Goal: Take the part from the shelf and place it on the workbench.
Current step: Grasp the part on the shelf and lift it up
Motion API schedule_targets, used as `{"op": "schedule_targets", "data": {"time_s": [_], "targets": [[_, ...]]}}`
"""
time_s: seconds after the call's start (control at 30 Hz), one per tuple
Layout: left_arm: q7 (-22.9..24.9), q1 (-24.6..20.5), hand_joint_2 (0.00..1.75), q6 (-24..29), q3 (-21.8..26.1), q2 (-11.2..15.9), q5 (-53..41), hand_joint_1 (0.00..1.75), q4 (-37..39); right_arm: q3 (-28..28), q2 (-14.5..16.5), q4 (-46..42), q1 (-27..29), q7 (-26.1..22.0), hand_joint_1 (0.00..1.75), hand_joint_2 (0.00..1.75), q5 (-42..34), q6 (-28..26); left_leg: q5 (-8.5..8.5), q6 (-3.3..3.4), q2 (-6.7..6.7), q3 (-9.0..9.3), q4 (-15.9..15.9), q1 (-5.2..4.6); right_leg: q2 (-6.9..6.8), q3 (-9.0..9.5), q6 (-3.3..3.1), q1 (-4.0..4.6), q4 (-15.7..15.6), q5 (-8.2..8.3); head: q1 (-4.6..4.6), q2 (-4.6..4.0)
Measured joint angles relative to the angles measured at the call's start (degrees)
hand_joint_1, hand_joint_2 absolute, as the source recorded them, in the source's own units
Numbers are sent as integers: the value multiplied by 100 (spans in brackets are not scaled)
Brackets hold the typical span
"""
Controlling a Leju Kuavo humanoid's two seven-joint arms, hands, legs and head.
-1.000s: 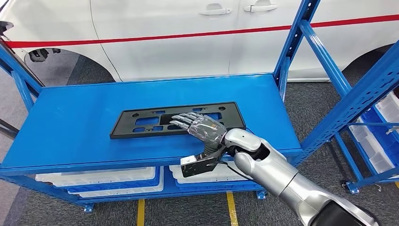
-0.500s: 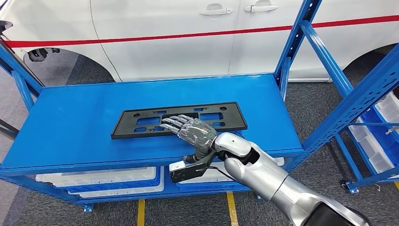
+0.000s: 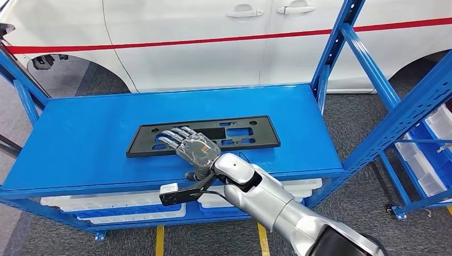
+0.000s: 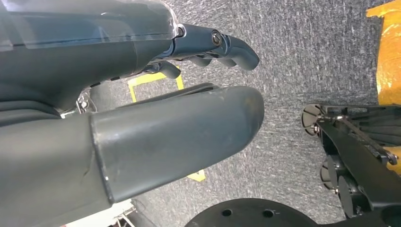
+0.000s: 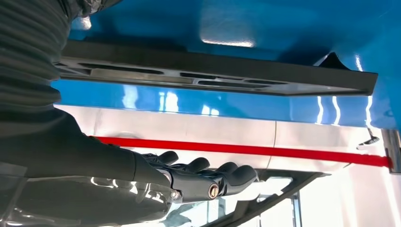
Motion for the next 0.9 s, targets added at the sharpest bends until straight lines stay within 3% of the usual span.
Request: {"op": "schedule_targets", "data": {"time_s": [0.27, 0.63, 0.9], "targets": [[-89, -2, 0, -15, -92, 0, -88, 0, 0, -4, 455, 1199, -298, 54, 0, 175, -33, -152, 0, 0, 0, 0, 2, -1, 0, 0, 0, -2, -1, 0, 0, 0], [-104, -1, 0, -28, -126, -1, -125, 0, 0, -8, 663, 1826, -433, 92, 0, 175, 12, -219, 0, 0, 0, 1, 2, -1, 0, 0, 0, -1, -1, 0, 0, 1], [-115, -1, 0, -34, -128, -2, -168, 0, 0, -51, 660, 2384, -600, 795, 0, 175, 525, -578, 0, 0, 0, 3, 3, -2, 1, 0, 0, -1, -1, 0, 0, 1]]}}
